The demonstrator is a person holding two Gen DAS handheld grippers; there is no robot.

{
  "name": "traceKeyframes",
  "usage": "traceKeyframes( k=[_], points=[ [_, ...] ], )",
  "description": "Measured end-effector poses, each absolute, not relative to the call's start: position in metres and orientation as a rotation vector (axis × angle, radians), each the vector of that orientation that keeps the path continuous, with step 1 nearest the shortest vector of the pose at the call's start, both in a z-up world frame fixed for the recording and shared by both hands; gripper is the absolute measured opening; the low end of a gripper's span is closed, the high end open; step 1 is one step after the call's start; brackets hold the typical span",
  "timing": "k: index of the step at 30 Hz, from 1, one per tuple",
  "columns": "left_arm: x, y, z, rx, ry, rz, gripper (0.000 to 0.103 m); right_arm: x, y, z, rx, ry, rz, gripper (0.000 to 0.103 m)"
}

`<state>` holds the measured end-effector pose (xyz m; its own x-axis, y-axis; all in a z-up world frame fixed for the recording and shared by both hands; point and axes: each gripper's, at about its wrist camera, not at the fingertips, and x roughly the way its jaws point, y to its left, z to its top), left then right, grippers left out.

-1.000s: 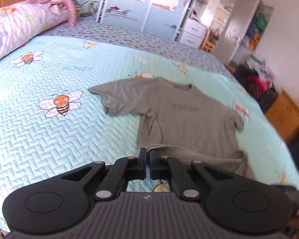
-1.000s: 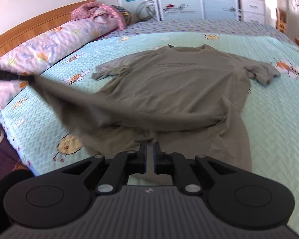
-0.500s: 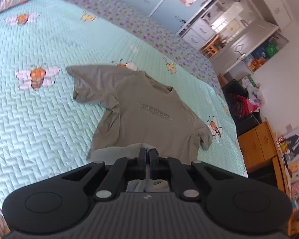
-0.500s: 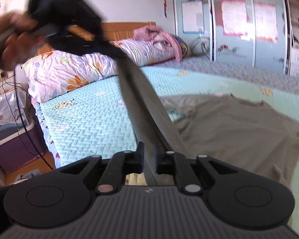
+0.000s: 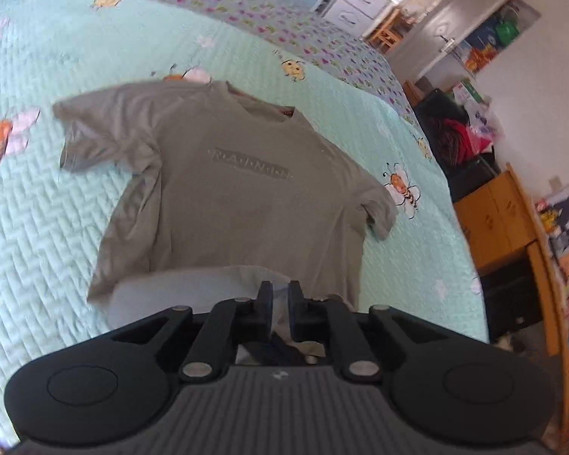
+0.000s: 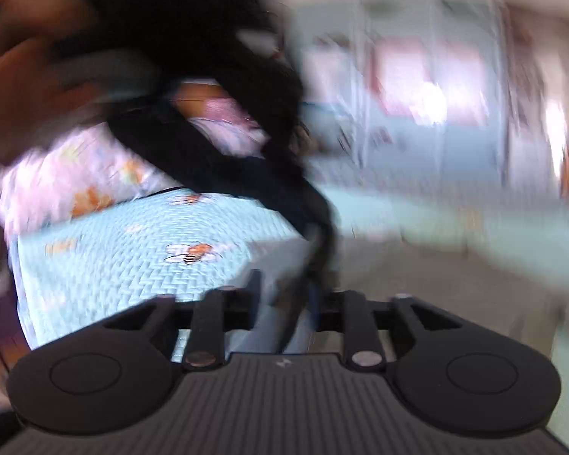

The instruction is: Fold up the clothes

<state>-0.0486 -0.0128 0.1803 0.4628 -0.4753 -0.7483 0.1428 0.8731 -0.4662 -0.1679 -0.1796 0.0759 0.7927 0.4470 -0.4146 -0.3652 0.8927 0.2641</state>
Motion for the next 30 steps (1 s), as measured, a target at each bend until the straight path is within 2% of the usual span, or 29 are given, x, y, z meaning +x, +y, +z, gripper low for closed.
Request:
traceKeyframes(
  k=[2, 4, 9, 13, 18, 22, 28, 30],
  points=[
    [-0.043, -0.016, 0.171, -0.299, 1.013, -0.387, 0.030, -0.153, -0.200, 0.067, 0.288, 0.566, 0.411, 0.006],
    [-0.042, -0.012, 0.156, -0.290, 1.016, -0.388, 0.034, -0.149, -0.225, 0.043, 0.353, 0.666, 0.312, 0.006],
    [-0.051, -0.009, 0.121, -0.267, 1.060, -0.477, 0.034, -0.165, -0.268, 0.012, 0.561, 0.758, 0.279, 0.010],
    [-0.063, -0.025, 0.102, -0.079, 1.011, -0.571, 0.034, -0.180, -0.281, 0.011, 0.607, 0.760, 0.267, 0.010],
    [-0.067, -0.047, 0.080, 0.165, 0.922, -0.575, 0.034, -0.194, -0.276, 0.018, 0.559, 0.743, 0.284, 0.010],
    [-0.061, -0.055, 0.068, 0.218, 0.924, -0.599, 0.034, -0.200, -0.277, 0.022, 0.530, 0.723, 0.271, 0.014],
    [-0.050, -0.068, 0.053, 0.248, 0.945, -0.588, 0.034, -0.208, -0.282, 0.022, 0.528, 0.719, 0.255, 0.015],
    [-0.044, -0.071, 0.048, 0.231, 0.958, -0.574, 0.030, -0.212, -0.284, 0.022, 0.527, 0.719, 0.245, 0.015]
  ],
)
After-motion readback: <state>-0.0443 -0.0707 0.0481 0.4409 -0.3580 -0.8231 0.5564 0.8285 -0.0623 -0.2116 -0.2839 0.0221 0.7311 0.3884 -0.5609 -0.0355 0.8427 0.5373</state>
